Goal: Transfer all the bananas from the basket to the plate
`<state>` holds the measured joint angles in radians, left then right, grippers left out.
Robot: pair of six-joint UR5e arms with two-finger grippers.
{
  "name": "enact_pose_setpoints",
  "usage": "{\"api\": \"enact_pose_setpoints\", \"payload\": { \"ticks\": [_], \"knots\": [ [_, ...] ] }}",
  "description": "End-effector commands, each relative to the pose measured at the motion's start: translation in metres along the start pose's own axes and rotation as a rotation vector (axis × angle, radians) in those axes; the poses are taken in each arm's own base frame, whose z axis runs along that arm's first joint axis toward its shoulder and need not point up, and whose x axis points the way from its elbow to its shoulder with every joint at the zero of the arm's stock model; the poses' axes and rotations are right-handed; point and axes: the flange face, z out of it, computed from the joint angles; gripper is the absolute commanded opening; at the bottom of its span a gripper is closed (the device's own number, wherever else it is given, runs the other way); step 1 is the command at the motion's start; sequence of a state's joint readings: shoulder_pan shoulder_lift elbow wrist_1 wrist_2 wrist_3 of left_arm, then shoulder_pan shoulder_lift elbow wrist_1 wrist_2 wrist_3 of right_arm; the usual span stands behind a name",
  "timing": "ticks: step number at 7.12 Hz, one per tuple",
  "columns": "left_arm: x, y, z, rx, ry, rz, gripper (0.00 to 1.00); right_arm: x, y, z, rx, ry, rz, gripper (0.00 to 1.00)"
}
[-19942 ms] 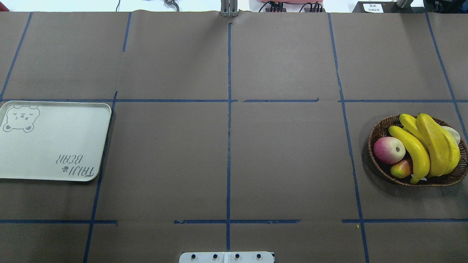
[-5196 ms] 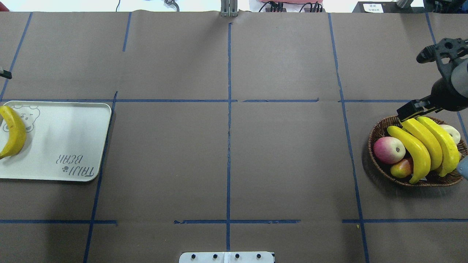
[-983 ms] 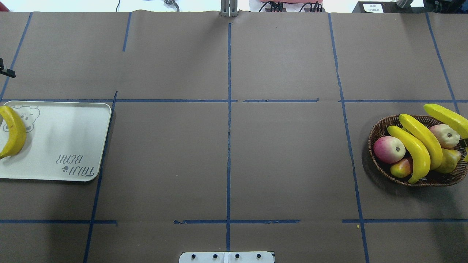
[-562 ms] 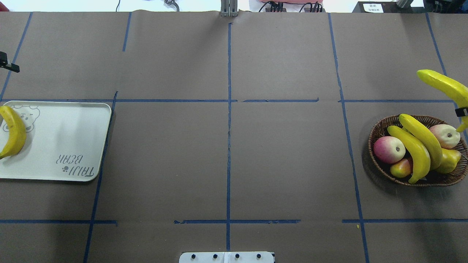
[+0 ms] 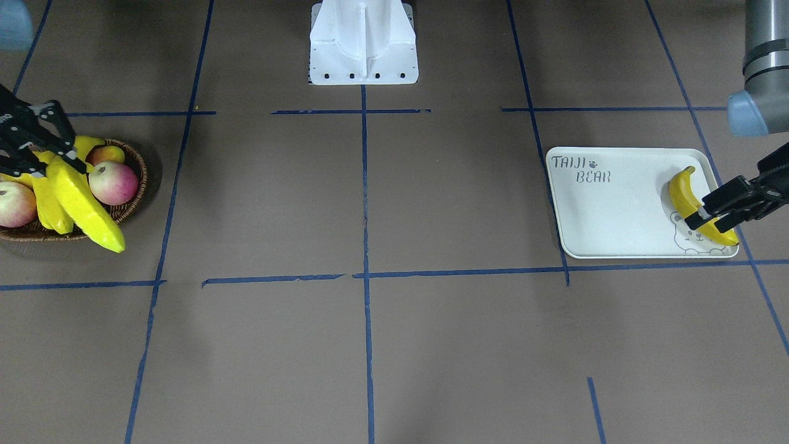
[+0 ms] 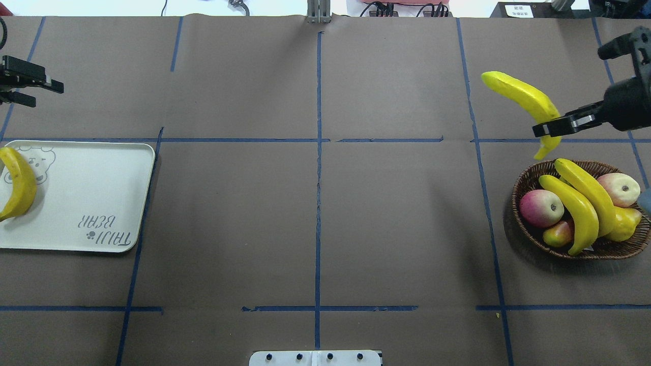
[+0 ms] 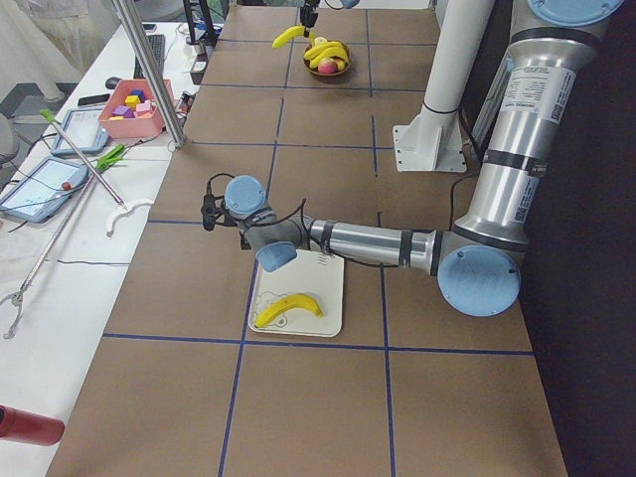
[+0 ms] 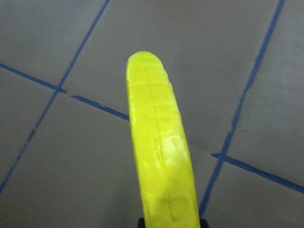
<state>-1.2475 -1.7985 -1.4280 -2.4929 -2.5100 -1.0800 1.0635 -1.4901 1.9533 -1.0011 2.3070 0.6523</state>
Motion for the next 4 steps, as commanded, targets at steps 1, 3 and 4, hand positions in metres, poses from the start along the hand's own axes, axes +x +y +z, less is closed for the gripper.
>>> {"api": "enact_pose_setpoints", "payload": {
  "ticks": [1, 3, 4],
  "knots": [
    [0.07, -0.009, 0.024, -0.026, 0.051, -0.14, 1.0, -0.089, -0.031, 0.043, 0.044, -0.052, 0.054, 0.03],
    [0.151, -0.013, 0.05, -0.043, 0.101, -0.294, 1.0, -0.186, -0.038, 0.104, 0.127, -0.061, 0.122, 0.03],
    [0.178, -0.013, 0.056, -0.051, 0.119, -0.341, 1.0, -0.227, -0.05, 0.129, 0.161, -0.077, 0.185, 0.02]
  ]
}}
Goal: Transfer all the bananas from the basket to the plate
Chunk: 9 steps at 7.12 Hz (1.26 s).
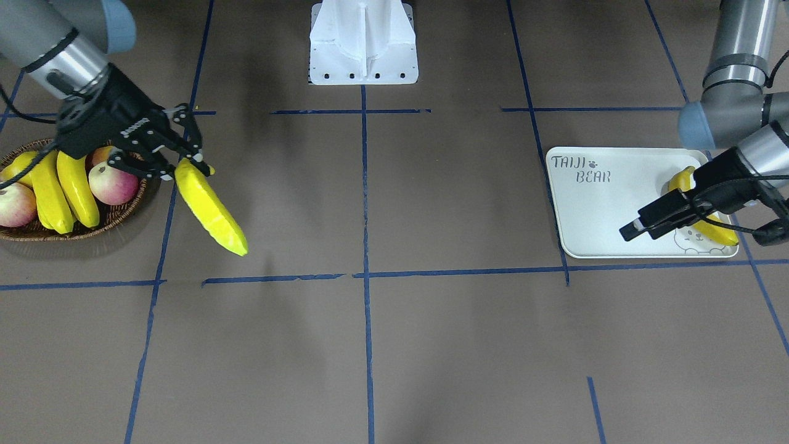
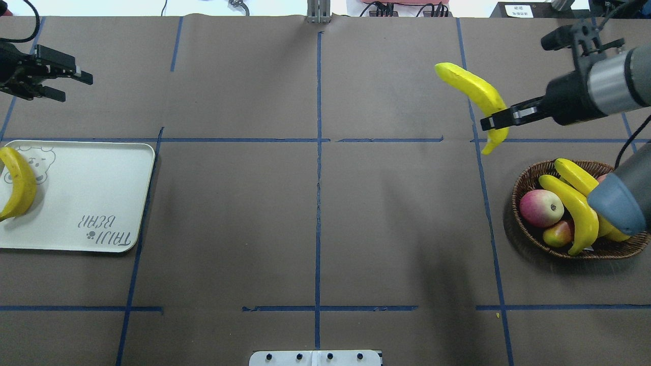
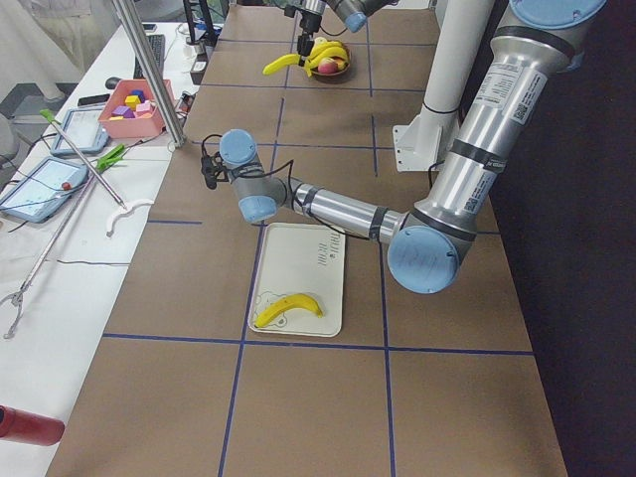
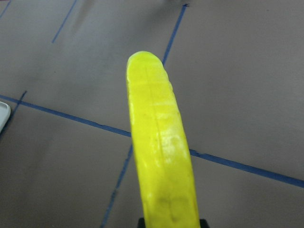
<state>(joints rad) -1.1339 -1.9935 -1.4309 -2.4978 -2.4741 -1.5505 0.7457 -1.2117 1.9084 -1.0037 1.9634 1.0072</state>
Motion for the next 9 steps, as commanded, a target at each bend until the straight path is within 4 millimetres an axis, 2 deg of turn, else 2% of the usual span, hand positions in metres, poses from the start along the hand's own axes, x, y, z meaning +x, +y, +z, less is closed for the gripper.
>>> {"api": "enact_pose_setpoints", "payload": {
  "ticks": [1, 3, 4, 5, 6, 8, 9],
  "knots": [
    [0.059, 0.016, 0.018, -0.022, 0.042, -0.15, 1.0, -0.082, -0.002, 0.057, 0.081, -0.017, 0.112, 0.01],
    [0.115, 0.043, 0.042, -0.058, 0.078, -0.248, 1.0, -0.136, -0.015, 0.095, 0.134, -0.018, 0.207, 0.01],
    [0.14, 0.062, 0.06, -0.043, 0.106, -0.259, 1.0, -0.155, -0.026, 0.11, 0.132, -0.019, 0.233, 0.0],
    [0.155, 0.083, 0.072, -0.037, 0.129, -0.239, 1.0, -0.184, -0.041, 0.126, 0.129, -0.031, 0.287, 0.0],
    [0.164, 0.096, 0.081, -0.051, 0.135, -0.227, 1.0, -0.2, -0.037, 0.133, 0.114, -0.046, 0.346, 0.0],
    [0.168, 0.107, 0.093, -0.05, 0.138, -0.221, 1.0, -0.211, -0.032, 0.133, 0.105, -0.061, 0.343, 0.0],
    [0.171, 0.117, 0.106, -0.04, 0.142, -0.218, 1.0, -0.215, -0.031, 0.131, 0.104, -0.069, 0.341, 0.01]
  ]
}}
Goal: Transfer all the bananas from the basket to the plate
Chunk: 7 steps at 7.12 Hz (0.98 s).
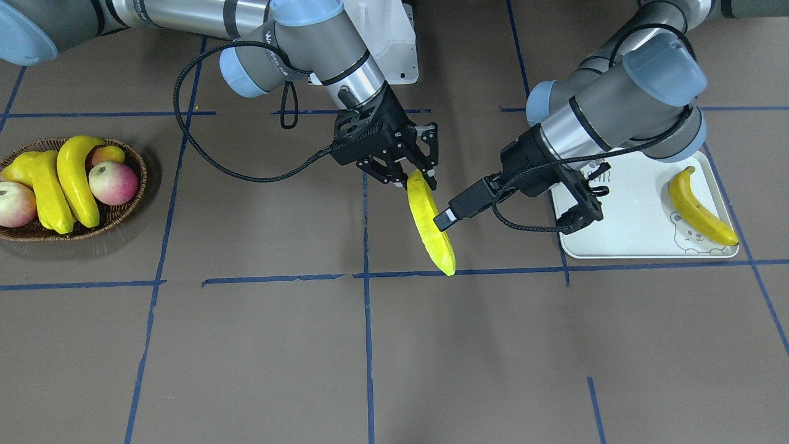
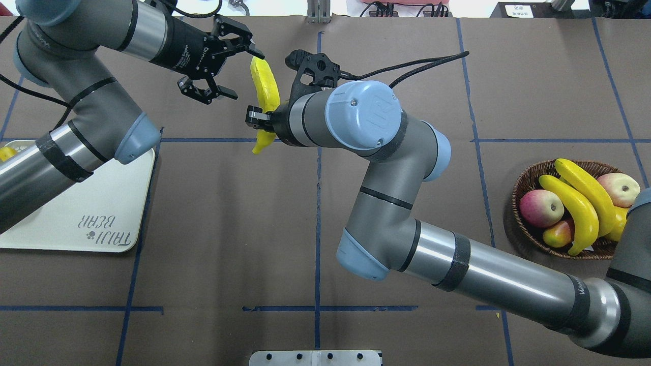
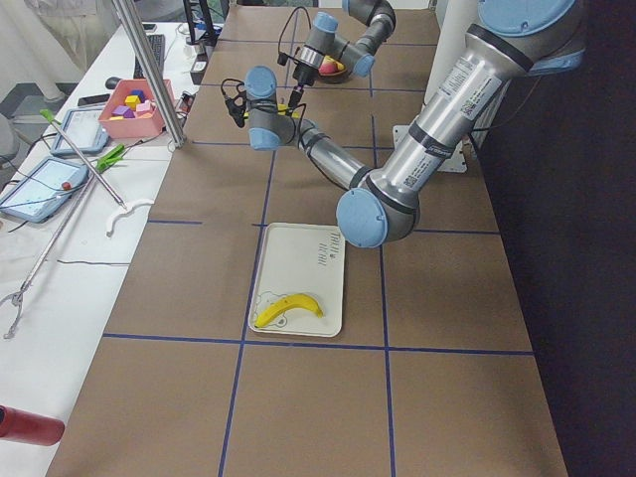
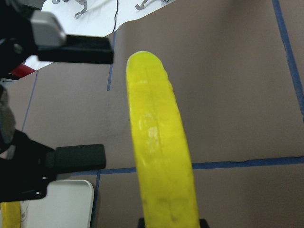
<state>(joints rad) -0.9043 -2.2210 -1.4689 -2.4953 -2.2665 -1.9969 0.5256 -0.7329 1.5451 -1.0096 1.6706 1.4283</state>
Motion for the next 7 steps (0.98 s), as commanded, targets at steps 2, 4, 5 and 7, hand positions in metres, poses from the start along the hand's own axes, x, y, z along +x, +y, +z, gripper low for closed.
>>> {"api": "enact_pose_setpoints", "payload": {
  "ticks": [2, 4, 5, 7],
  "knots": [
    [-0.0045, 0.0189, 0.0244, 0.01, 0.005, 0.006, 0.99, -0.01, 0.0061, -0.0029, -0.008, -0.017, -0.004, 0.01],
    [-0.0058, 0.0182, 0.0247, 0.009, 0.003, 0.008, 0.16, -0.0096, 0.0062, -0.0033, -0.007, -0.019, -0.004, 0.02],
    [-0.0087, 0.0168, 0.0248, 0.01, 0.0, 0.01, 0.0, -0.0095, 0.0062, -0.0033, -0.007, -0.019, -0.004, 0.03],
    [-0.0127, 0.0144, 0.0238, 0.014, -0.004, 0.011, 0.0, -0.0105, 0.0053, -0.0051, -0.007, -0.023, -0.004, 0.2]
  ]
}}
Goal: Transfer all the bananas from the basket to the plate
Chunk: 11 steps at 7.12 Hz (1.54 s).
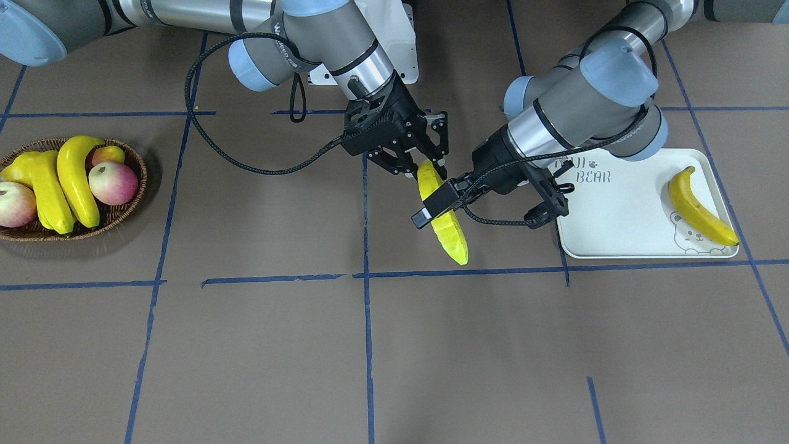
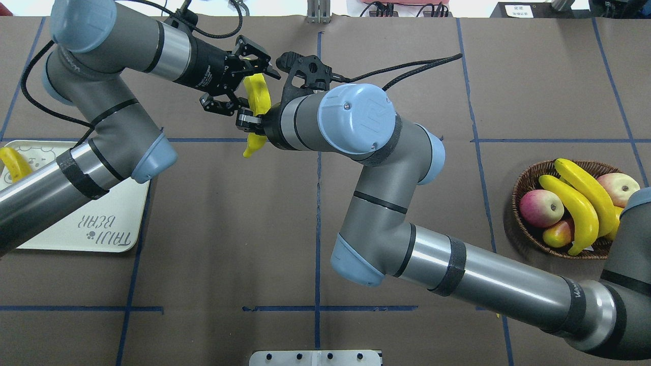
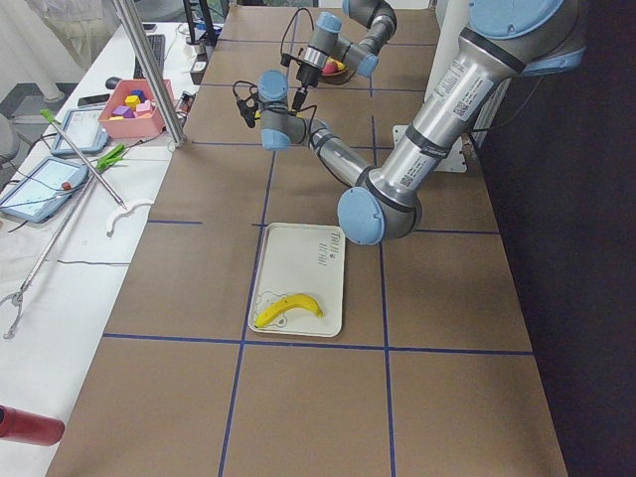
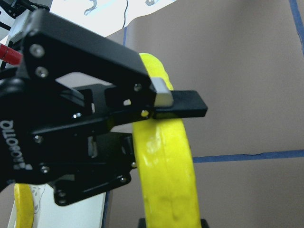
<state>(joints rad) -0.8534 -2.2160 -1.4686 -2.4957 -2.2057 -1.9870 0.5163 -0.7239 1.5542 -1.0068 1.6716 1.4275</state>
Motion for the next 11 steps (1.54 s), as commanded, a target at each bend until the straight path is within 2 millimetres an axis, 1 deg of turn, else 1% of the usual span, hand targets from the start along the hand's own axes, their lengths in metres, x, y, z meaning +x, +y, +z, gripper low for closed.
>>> {"api": "enact_pose_setpoints", "payload": {
  "ticks": [1, 2, 4, 5, 6, 7, 8, 9, 10, 11],
  "knots": [
    [-0.002, -0.002, 0.0, 0.002, -0.003, -0.001, 0.0, -0.001, -0.001, -0.001, 0.001, -0.003, 0.002, 0.52],
    [-0.002, -0.001, -0.001, 0.002, -0.002, -0.001, 0.0, -0.004, -0.001, -0.004, 0.003, -0.01, 0.004, 0.98],
    [-0.003, -0.002, -0.001, 0.004, -0.002, -0.002, 0.0, -0.007, -0.001, -0.01, 0.0, -0.022, 0.003, 0.99],
    [-0.006, -0.005, -0.002, 0.007, -0.006, -0.005, 0.0, -0.008, -0.006, -0.018, 0.0, -0.033, 0.004, 0.99],
    [-0.017, -0.011, -0.003, 0.015, -0.016, -0.011, 0.0, -0.004, -0.016, -0.028, -0.02, -0.034, 0.008, 0.99],
    [-0.036, -0.022, -0.008, 0.031, -0.035, -0.027, 0.0, 0.015, -0.029, -0.035, -0.064, -0.022, 0.018, 0.99],
    [-0.056, -0.04, -0.02, 0.075, -0.045, -0.045, 0.0, 0.053, -0.043, -0.062, -0.109, 0.021, 0.034, 0.99],
    [-0.078, -0.057, -0.036, 0.105, -0.061, -0.069, 0.0, 0.086, -0.06, -0.105, -0.142, 0.075, 0.042, 0.99],
    [-0.098, -0.075, -0.051, 0.142, -0.075, -0.093, 0.0, 0.106, -0.072, -0.13, -0.166, 0.137, 0.032, 0.99],
    [-0.12, -0.092, -0.065, 0.166, -0.101, -0.075, 0.0, 0.125, -0.087, -0.149, -0.171, 0.225, 0.033, 0.99]
  ]
}}
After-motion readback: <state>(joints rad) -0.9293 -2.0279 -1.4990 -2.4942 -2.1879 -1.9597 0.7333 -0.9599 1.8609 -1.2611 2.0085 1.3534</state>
